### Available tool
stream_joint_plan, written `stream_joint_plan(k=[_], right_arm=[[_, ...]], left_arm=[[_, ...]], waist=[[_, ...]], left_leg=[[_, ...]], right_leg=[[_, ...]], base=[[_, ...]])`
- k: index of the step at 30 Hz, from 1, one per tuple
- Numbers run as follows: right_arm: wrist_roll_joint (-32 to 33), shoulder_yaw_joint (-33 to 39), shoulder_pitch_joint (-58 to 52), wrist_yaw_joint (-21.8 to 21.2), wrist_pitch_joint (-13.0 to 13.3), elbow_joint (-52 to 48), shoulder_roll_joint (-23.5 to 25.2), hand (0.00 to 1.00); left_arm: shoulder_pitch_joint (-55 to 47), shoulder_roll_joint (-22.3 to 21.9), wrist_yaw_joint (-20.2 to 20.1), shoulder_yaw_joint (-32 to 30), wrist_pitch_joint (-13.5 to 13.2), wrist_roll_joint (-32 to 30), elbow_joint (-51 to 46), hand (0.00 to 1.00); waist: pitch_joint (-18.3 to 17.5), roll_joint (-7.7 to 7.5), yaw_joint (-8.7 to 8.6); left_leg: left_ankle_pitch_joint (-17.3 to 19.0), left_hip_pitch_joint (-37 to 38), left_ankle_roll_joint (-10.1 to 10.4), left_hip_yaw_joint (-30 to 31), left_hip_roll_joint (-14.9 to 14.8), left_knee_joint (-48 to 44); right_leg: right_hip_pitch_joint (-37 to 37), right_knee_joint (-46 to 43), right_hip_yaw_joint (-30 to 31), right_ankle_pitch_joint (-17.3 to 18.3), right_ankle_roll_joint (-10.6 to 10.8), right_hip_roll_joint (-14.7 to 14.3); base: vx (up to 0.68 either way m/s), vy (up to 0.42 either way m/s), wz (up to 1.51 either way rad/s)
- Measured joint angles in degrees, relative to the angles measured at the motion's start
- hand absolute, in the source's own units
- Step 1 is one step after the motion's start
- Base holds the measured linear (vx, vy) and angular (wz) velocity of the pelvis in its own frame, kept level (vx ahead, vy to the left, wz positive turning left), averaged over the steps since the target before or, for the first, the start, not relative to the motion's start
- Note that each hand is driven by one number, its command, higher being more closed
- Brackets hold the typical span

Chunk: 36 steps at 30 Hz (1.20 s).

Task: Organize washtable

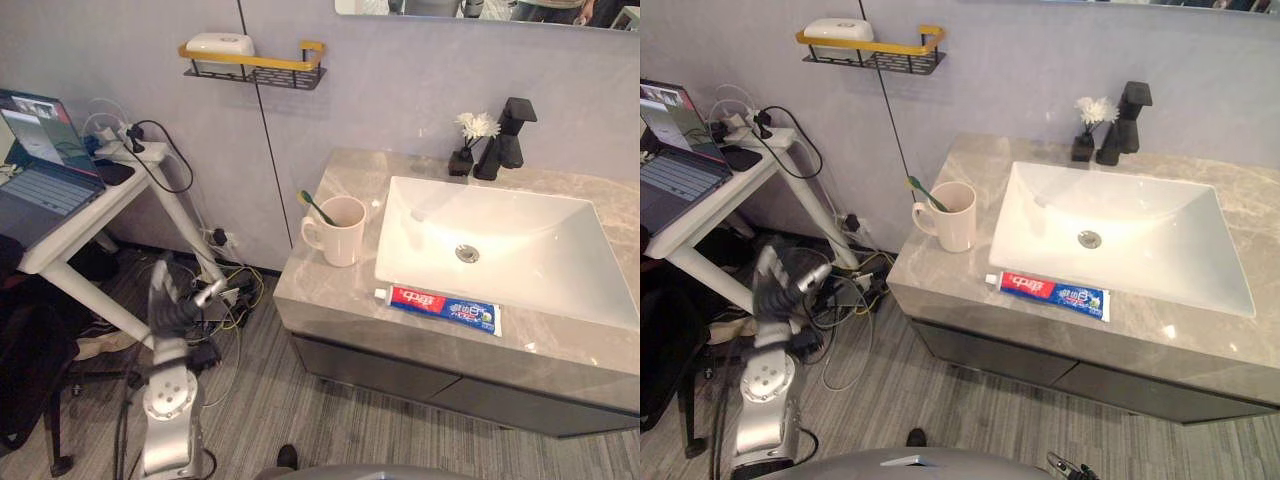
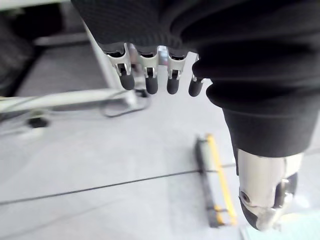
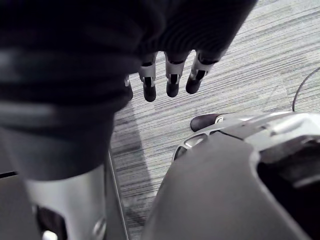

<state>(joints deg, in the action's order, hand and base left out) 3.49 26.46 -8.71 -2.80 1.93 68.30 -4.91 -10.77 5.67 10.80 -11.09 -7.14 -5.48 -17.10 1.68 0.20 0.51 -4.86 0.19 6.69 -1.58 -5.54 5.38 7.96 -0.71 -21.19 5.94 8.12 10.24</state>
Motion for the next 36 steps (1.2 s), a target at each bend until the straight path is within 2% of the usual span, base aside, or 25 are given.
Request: stream_joint_plan(k=[1,3,4,6,7,10,13,16,22,23,26,29,32,36], right_arm=[[0.0,-0.01,0.0,-0.22,0.02,0.22,-0.02,0.0],[0.0,-0.2,0.05,-1.21,0.3,1.75,-0.37,0.0],[0.0,-0.35,0.05,-1.3,0.32,1.87,-0.42,0.0],[-0.06,-1.81,0.05,-2.04,0.45,1.99,-0.92,0.0],[-0.06,-2.33,-0.06,-2.32,0.44,2.0,-1.21,0.0],[-0.06,-2.86,-0.16,-2.82,0.46,2.0,-1.61,0.0],[-0.05,-3.83,-0.18,-3.44,0.5,1.99,-2.02,0.0],[-0.05,-3.82,-0.17,-3.48,0.51,1.99,-2.25,0.0],[-0.02,-3.53,0.06,-3.46,0.5,1.94,-2.17,0.0],[-0.01,-3.32,0.23,-3.46,0.48,1.86,-2.13,0.0],[0.02,-3.02,0.54,-3.42,0.48,1.55,-2.05,0.0],[1.48,-1.99,0.7,-3.17,0.44,1.43,-1.75,0.0],[2.18,-1.36,0.67,-2.41,0.18,1.12,-1.2,0.0],[2.21,-1.37,0.81,-1.81,0.02,-0.72,-0.95,0.0]], left_arm=[[0.24,0.4,0.32,0.87,-0.13,-1.93,-1.94,0.0],[1.97,2.71,1.58,6.38,-0.6,-9.24,-8.32,0.0],[2.46,3.64,1.64,8.26,-0.7,-10.49,-9.95,0.0],[4.98,7.95,1.18,14.8,-2.16,-17.13,-14.22,0.0],[8.2,11.1,0.55,19.02,-3.76,-20.38,-15.3,0.0],[14.75,14.88,-0.9,25.16,-5.6,-23.24,-15.3,0.0],[18.56,16.33,-2.81,29.13,-6.85,-25.17,-14.62,0.0],[24.06,18.09,-5.49,35.0,-7.55,-25.29,-11.57,0.0],[30.66,19.01,-8.12,41.75,-7.98,-25.33,-3.97,0.0],[33.63,19.55,-8.55,44.48,-8.12,-25.37,0.02,0.0],[38.81,19.35,-9.93,47.59,-7.98,-27.55,7.44,0.0],[41.56,18.95,-10.43,47.72,-6.84,-27.67,11.62,0.0],[44.09,18.61,-10.32,47.78,-6.03,-29.58,17.47,0.0],[44.42,19.02,-10.32,47.78,-3.56,-31.08,24.38,0.0]], waist=[[-0.03,0.05,-0.03],[-0.08,0.13,0.02],[-0.09,0.17,-0.01],[-0.18,0.38,-0.04],[-0.4,0.71,-0.24],[-0.75,1.21,-0.8],[-1.02,1.56,-1.76],[-1.17,1.73,-1.81],[-1.19,1.75,-2.6],[-1.17,1.7,-3.04],[-1.15,1.7,-3.69],[-1.24,1.87,-4.88],[-0.96,1.62,-5.04],[-0.69,1.57,-6.22]], left_leg=[[0.0,0.02,0.0,-0.07,0.0,0.0],[-0.06,0.08,-0.02,-0.29,-0.01,0.01],[-0.08,0.07,-0.04,-0.43,-0.06,0.02],[-0.11,0.18,-0.07,-1.23,-0.22,0.07],[-0.13,0.38,-0.1,-1.48,-0.27,0.16],[-0.14,0.93,-0.11,-2.19,-0.51,0.36],[-0.15,1.22,-0.1,-2.86,-0.72,0.38],[-0.19,1.58,-0.12,-3.86,-0.79,0.05],[-0.17,2.04,-0.14,-4.91,-0.83,0.24],[-0.16,2.04,-0.15,-5.23,-0.84,0.59],[-0.15,1.77,-0.19,-6.28,-0.86,0.6],[-0.15,1.07,-0.2,-7.29,-0.89,0.55],[-0.15,1.31,-0.2,-7.78,-0.89,0.04],[-0.11,1.47,-0.23,-7.83,-0.85,0.05]], right_leg=[[-0.06,-0.11,0.08,0.0,0.0,0.03],[-0.27,-0.54,0.28,0.0,0.0,0.12],[-0.45,-0.73,0.43,0.01,-0.01,0.12],[-0.93,-1.08,1.46,0.01,-0.02,0.09],[-0.99,-1.32,1.75,-0.01,-0.04,0.1],[-1.11,-1.79,2.5,-0.02,-0.05,0.02],[-1.33,-1.84,3.3,-0.15,-0.2,-0.12],[-1.68,-1.84,4.43,-0.46,-0.23,-0.13],[-1.96,-1.8,5.51,-0.77,-0.18,-0.08],[-2.39,-1.77,5.87,-0.82,-0.14,-0.05],[-3.12,-1.69,7.07,-1.07,-0.04,-0.02],[-4.44,-1.61,8.15,-1.8,-0.01,-0.02],[-4.22,-0.49,8.61,-2.57,-0.15,-0.13],[-3.49,1.73,8.4,-3.67,-0.3,-0.31]], base=[[-0.01,0.022,-0.05],[-0.05,0.031,-0.03],[-0.06,0.031,-0.09],[-0.05,0.027,-0.16],[-0.04,0.02,-0.12],[-0.03,0.01,-0.13],[-0.01,-0.001,-0.16],[0.01,0.007,-0.14],[-0.02,0.011,-0.11],[-0.05,0.022,-0.11],[-0.02,0.022,-0.21],[0.01,0.012,-0.17],[0.03,0.0,-0.13],[0.0,-0.001,-0.01]])
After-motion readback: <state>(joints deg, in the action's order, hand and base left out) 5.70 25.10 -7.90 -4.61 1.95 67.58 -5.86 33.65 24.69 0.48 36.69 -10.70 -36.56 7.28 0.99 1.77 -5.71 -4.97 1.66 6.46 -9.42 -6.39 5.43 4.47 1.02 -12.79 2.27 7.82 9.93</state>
